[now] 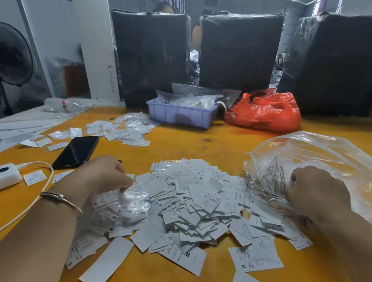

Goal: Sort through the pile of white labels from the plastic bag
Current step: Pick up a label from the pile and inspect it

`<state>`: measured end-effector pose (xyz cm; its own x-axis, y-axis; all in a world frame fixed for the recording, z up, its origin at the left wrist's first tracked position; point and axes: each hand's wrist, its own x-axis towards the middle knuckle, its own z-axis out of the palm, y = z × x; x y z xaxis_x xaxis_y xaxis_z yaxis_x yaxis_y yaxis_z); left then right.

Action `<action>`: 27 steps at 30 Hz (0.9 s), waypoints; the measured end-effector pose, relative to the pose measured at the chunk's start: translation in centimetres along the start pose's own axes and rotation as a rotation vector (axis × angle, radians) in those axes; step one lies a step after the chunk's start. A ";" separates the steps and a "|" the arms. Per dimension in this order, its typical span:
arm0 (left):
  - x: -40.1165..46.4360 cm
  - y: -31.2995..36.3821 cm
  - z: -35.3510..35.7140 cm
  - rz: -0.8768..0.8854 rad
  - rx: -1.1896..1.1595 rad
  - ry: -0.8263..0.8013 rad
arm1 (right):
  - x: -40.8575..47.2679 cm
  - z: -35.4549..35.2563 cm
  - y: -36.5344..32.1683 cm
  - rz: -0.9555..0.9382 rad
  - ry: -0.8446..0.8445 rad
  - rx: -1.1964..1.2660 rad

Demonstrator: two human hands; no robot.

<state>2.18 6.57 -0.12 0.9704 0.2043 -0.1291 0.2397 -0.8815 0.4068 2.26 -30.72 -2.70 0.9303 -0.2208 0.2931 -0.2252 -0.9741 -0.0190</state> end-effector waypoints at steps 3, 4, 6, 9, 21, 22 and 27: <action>-0.2 0.3 0.0 0.023 -0.013 -0.013 | 0.0 0.0 0.4 -0.001 0.017 -0.005; -0.2 0.4 0.1 0.033 -0.008 -0.011 | 0.1 -0.1 0.4 0.002 0.022 0.004; -0.3 0.6 0.3 0.051 0.014 0.024 | 0.1 -0.2 0.3 0.000 0.039 0.011; -0.6 1.1 0.6 0.096 0.036 0.108 | 0.4 0.1 0.4 0.021 0.070 0.016; -1.8 4.1 4.0 0.477 -0.044 0.171 | 0.7 0.5 0.6 0.022 0.077 0.075; -1.8 4.3 4.2 0.481 -0.044 0.166 | 0.8 0.7 0.5 0.012 0.046 0.036; -1.9 4.7 4.9 0.498 -0.050 0.147 | 1.0 0.7 0.6 -0.024 0.092 -0.008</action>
<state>1.26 -0.01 -2.38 0.9604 -0.1738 0.2176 -0.2541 -0.8665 0.4296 3.25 -31.58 -3.12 0.9049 -0.1913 0.3803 -0.2054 -0.9787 -0.0035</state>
